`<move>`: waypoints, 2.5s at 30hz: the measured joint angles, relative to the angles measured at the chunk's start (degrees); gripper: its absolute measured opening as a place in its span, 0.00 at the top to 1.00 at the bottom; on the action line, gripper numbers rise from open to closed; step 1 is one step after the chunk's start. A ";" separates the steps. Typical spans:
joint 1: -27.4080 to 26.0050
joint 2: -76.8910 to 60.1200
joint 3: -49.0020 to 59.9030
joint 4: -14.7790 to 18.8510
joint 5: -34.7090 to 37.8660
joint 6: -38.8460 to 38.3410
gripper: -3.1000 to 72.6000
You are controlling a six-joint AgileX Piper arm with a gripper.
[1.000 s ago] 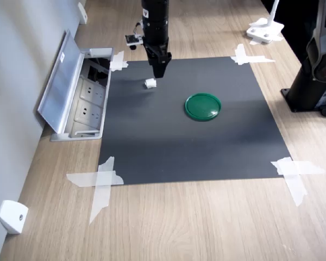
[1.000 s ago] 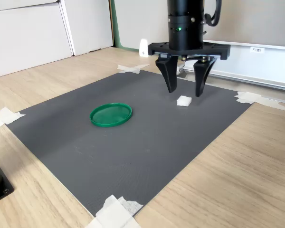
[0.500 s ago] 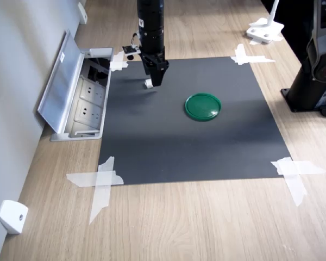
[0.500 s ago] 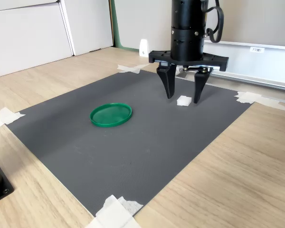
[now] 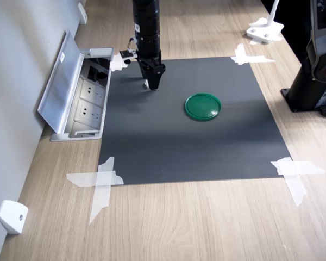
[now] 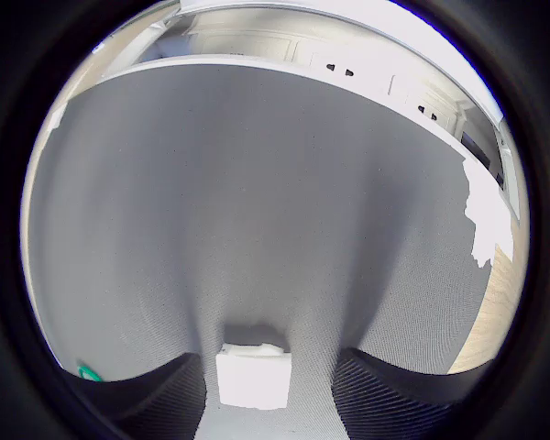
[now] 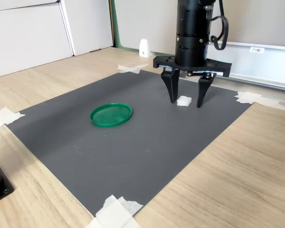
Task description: Grasp a white terminal and put it on the green lid.
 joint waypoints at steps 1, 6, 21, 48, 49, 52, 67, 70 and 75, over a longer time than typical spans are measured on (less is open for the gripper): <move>0.00 0.00 0.00 0.14 -0.06 -0.05 0.19; 0.00 0.33 -0.04 0.34 -0.06 -0.05 0.19; -0.24 0.86 -0.57 -0.29 -0.12 -0.05 0.43; 9.49 -18.79 12.67 1.64 5.75 -0.05 0.58; 9.80 -20.55 14.29 1.90 5.54 -0.05 0.58; 10.72 -25.44 19.96 2.37 4.41 -0.09 0.58; 12.97 -33.10 37.60 0.16 -5.27 -0.50 0.58; 12.97 -31.91 37.75 0.17 -7.33 -0.50 0.58; 12.97 -29.14 37.75 0.29 -9.81 -0.64 0.58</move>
